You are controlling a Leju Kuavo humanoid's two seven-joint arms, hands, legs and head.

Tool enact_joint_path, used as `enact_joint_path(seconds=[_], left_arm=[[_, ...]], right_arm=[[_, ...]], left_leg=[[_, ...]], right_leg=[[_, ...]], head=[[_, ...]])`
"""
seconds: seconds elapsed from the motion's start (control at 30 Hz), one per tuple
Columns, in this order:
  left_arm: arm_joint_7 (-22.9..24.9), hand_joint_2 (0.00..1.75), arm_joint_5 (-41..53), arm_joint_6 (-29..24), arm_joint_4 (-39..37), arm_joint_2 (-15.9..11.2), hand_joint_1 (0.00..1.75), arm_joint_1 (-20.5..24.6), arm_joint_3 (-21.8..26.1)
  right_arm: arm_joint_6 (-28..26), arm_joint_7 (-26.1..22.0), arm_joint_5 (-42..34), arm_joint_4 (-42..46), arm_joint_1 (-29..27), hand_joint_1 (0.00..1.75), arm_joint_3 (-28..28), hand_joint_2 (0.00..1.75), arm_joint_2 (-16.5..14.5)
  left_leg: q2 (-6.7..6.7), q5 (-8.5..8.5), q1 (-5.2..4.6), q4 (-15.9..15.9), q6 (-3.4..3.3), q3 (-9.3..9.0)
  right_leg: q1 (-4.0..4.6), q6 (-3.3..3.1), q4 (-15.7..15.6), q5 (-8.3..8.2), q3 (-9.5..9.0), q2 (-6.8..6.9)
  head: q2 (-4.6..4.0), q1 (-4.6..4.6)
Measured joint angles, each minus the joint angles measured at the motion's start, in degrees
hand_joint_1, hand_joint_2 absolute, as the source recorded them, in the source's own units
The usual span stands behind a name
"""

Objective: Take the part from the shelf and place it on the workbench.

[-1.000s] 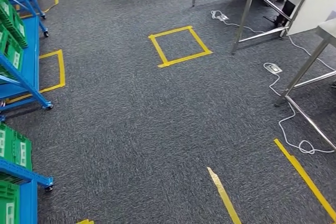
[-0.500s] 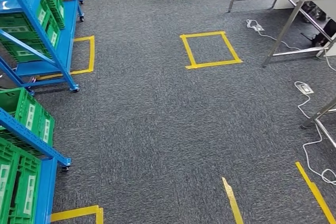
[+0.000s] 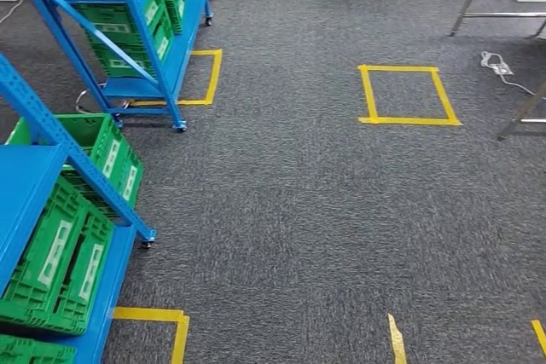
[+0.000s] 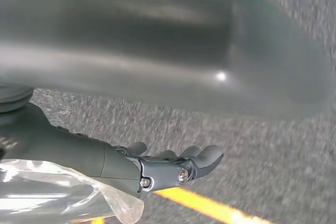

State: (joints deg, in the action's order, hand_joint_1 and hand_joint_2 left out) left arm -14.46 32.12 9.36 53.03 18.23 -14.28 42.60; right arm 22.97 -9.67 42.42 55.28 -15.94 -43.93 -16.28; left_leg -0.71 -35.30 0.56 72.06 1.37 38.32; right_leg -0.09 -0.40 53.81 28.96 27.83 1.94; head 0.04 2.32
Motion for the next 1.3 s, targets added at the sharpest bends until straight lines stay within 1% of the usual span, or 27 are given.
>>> enact_joint_path(seconds=[0.03,0.07,0.13,0.2,0.27,0.3,0.37,0.43,0.47,0.5,0.53,0.57,0.6,0.67,0.73,0.8,0.83,0.87,0.93,0.97,1.0,1.03,1.07,1.1,1.17,1.23,1.3], left_arm=[[0.11,0.0,0.05,0.06,0.03,-0.04,0.0,-0.12,0.0],[0.22,0.0,0.09,0.1,0.05,-0.09,0.0,-0.24,0.01],[0.37,0.0,0.12,0.16,0.08,-0.21,0.0,-0.31,0.02],[0.47,0.0,0.13,0.21,0.08,-0.25,0.0,-0.15,0.02],[0.48,0.0,0.19,0.15,0.08,-0.31,0.0,-0.09,0.17],[0.43,0.0,0.23,0.08,0.08,-0.34,0.0,-0.12,0.3],[0.18,0.0,0.45,-0.02,0.08,-0.27,0.0,-0.11,0.6],[-0.6,0.0,0.95,0.29,0.08,-0.01,0.0,0.13,0.84],[-1.24,0.0,1.24,0.54,0.07,0.08,0.0,0.31,0.95],[-2.14,0.0,1.46,0.77,0.03,0.14,0.0,0.51,1.04],[-3.09,0.0,1.51,0.85,-0.03,0.15,0.0,0.78,1.1],[-3.88,0.0,1.22,0.83,-0.1,0.13,0.0,1.19,1.12],[-4.45,0.0,0.64,0.77,-0.15,0.11,0.0,1.72,1.12],[-4.53,0.0,-1.03,0.79,-0.16,0.11,0.0,2.86,1.04],[-4.12,0.0,-2.44,0.93,-0.07,0.12,0.0,3.33,0.81],[-4.01,0.0,-3.89,1.19,0.1,0.08,0.0,2.96,0.63],[-4.15,0.0,-4.81,1.52,0.29,0.05,0.0,2.68,0.6],[-4.31,0.0,-5.88,2.05,0.6,0.03,0.0,2.48,0.56],[-4.46,0.0,-7.9,3.61,1.33,0.01,0.0,2.4,0.33],[-4.39,0.0,-8.83,4.44,1.7,0.01,0.0,2.44,0.16],[-4.26,0.0,-9.56,5.15,2.01,0.0,0.0,2.44,-0.04],[-4.11,0.0,-10.16,5.68,2.31,-0.03,0.0,2.37,-0.29],[-3.92,0.0,-10.61,6.04,2.59,-0.1,0.0,2.24,-0.62],[-3.75,0.0,-10.92,6.22,2.82,-0.2,0.0,2.08,-1.01],[-3.52,0.0,-11.3,6.36,3.25,-0.43,0.0,1.96,-1.82],[-3.46,0.0,-11.51,6.38,3.59,-0.54,0.0,2.1,-2.49],[-3.44,0.0,-11.65,6.38,3.79,-0.59,0.0,1.93,-2.91]], right_arm=[[-0.19,0.1,-0.49,-0.29,-0.02,0.0,0.5,0.0,0.13],[-0.36,0.19,-0.89,-0.54,-0.01,0.0,1.02,0.0,0.24],[-0.82,0.36,-1.55,-0.94,-0.01,0.0,1.98,0.0,0.57],[-1.42,0.55,-2.4,-1.34,-0.05,0.0,2.82,0.0,0.98],[-2.18,0.62,-3.83,-1.62,-0.05,0.0,3.87,0.0,1.35],[-2.57,0.54,-4.68,-1.66,-0.09,0.0,4.49,0.0,1.53],[-3.45,0.03,-6.97,-1.67,-0.33,0.0,6.0,0.0,1.95],[-4.76,-0.97,-9.95,-1.79,-0.61,0.0,7.78,0.0,2.38],[-6.13,-1.76,-11.83,-2.21,-0.36,0.0,8.91,0.0,2.55],[-8.49,-2.91,-14.23,-3.29,0.47,0.0,10.43,0.0,2.75],[-11.65,-4.25,-17.28,-4.97,1.9,0.0,12.46,0.0,3.09],[-15.05,-5.51,-20.86,-6.79,3.55,0.0,14.8,0.0,3.57],[-18.1,-6.38,-24.94,-8.36,5.04,0.0,17.47,0.0,4.27],[-21.69,-5.98,-33.08,-9.32,6.3,0.0,22.95,0.0,6.09],[-23.36,-4.15,-39.3,-8.44,5.67,0.0,28.21,0.0,8.06],[-24.58,-2.48,-43.6,-6.4,3.95,0.0,32.58,0.0,10.05],[-25.06,-1.62,-45.58,-4.7,2.74,0.0,34.51,0.0,11.2],[-25.42,-0.77,-47.5,-2.8,1.39,0.0,36.26,0.0,12.41],[-25.7,0.09,-50.4,0.18,-0.74,0.0,39.1,0.0,14.68],[-25.72,-0.18,-51.21,0.78,-1.23,0.0,40.0,0.0,15.56],[-25.71,-0.86,-51.71,0.93,-1.28,0.0,40.71,0.0,16.28],[-25.66,-2.02,-51.97,0.58,-0.89,0.0,41.29,0.0,16.8],[-25.56,-3.5,-52.08,-0.32,-0.13,0.0,41.81,0.0,17.08],[-25.42,-5.02,-52.12,-1.63,0.84,0.0,42.27,0.0,17.22],[-25.09,-7.53,-52.17,-4.7,2.6,0.0,42.99,0.0,17.34],[-24.89,-8.73,-52.18,-7.07,3.68,0.0,43.43,0.0,17.45],[-24.77,-9.27,-52.16,-8.71,4.6,0.0,43.73,0.0,17.54]], left_leg=[[0.26,0.72,0.23,-0.05,0.3,-0.14],[0.63,2.34,0.48,-2.31,0.59,-1.42],[2.6,5.87,0.8,-10.0,1.02,-5.66],[3.85,7.05,0.73,-14.29,0.52,-7.89],[3.16,6.93,0.43,-14.5,-0.49,-7.77],[2.73,7.0,0.39,-14.56,-0.9,-7.76],[1.72,7.21,0.44,-14.77,-1.64,-7.8],[0.45,7.31,0.38,-14.83,-2.1,-7.68],[-0.25,7.34,0.26,-14.82,-2.19,-7.6],[-0.97,7.35,0.13,-14.81,-2.23,-7.58],[-1.6,7.36,0.04,-14.8,-2.24,-7.6],[-2.22,7.36,-0.02,-14.79,-2.24,-7.68],[-2.92,7.36,-0.04,-14.79,-2.24,-7.78],[-4.64,7.38,-0.06,-14.69,-2.11,-7.84],[-6.52,7.6,0.09,-14.57,-1.61,-7.38],[-8.05,7.86,0.29,-14.56,-0.88,-6.76],[-7.47,7.5,0.2,-14.12,-0.59,-6.42],[-6.0,6.5,0.04,-12.72,-0.35,-5.74],[-1.76,2.99,-0.21,-6.54,-0.02,-2.92],[-0.51,1.34,-0.17,-2.71,0.1,-1.13],[0.05,0.46,-0.12,0.2,0.18,0.22],[0.27,0.67,-0.08,1.3,0.19,0.69],[0.42,1.96,-0.08,0.15,0.14,0.05],[0.83,4.03,-0.14,-3.07,-0.03,-1.63],[3.6,7.27,-0.7,-10.96,-0.77,-5.64],[5.52,7.9,-1.33,-14.65,-1.7,-7.23],[4.41,8.08,-1.42,-15.05,-2.52,-7.06]], right_leg=[[-0.08,0.14,0.08,0.23,0.02,0.9],[-0.2,0.35,0.22,0.49,-0.01,1.71],[-0.28,1.04,0.81,1.2,-0.3,3.02],[-0.14,1.85,1.44,1.86,-0.56,3.96],[-0.25,2.53,1.6,2.1,-1.16,4.69],[-0.46,2.87,1.68,2.33,-1.3,4.56],[-0.79,3.37,4.07,4.28,-0.32,2.13],[-0.87,3.43,11.51,7.98,3.34,-0.92],[-0.84,3.34,15.76,9.44,5.58,-1.52],[-0.77,3.16,18.73,9.9,7.38,-1.76],[-0.66,2.9,19.48,9.11,8.27,-1.88],[-0.53,2.58,17.73,7.17,7.99,-2.07],[-0.43,2.23,14.15,4.57,6.74,-2.66],[-0.49,1.7,6.59,1.14,3.56,-5.66],[-0.56,1.53,3.41,0.97,1.92,-7.41],[-0.63,1.32,2.81,1.01,1.45,-6.12],[-0.73,1.1,2.52,0.88,1.23,-5.32],[-0.82,0.84,2.21,0.76,1.07,-4.39],[-0.74,0.47,1.88,0.76,0.8,-2.4],[-0.6,0.36,1.9,0.83,0.78,-1.42],[-0.48,0.28,1.92,0.9,0.77,-0.54],[-0.37,0.22,1.93,0.97,0.74,0.23],[-0.28,0.2,1.94,1.03,0.66,0.87],[-0.2,0.22,1.94,1.12,0.49,1.46],[0.07,0.45,1.99,1.42,0.2,2.62],[0.34,0.93,2.05,1.77,0.02,4.03],[0.42,1.46,1.99,1.98,-0.25,5.44]], head=[[0.0,0.0],[0.0,0.0],[0.0,-0.08],[0.0,0.19],[0.0,0.49],[0.0,0.5],[0.0,0.65],[0.0,0.91],[0.0,0.97],[0.0,0.99],[0.0,0.99],[0.0,0.98],[0.0,0.97],[0.0,0.92],[0.0,0.95],[0.0,0.98],[0.0,0.91],[0.0,0.74],[0.0,0.45],[0.0,0.35],[0.0,0.38],[0.0,0.35],[0.0,0.34],[0.0,0.32],[0.0,0.3],[0.0,0.36],[0.0,0.37]])
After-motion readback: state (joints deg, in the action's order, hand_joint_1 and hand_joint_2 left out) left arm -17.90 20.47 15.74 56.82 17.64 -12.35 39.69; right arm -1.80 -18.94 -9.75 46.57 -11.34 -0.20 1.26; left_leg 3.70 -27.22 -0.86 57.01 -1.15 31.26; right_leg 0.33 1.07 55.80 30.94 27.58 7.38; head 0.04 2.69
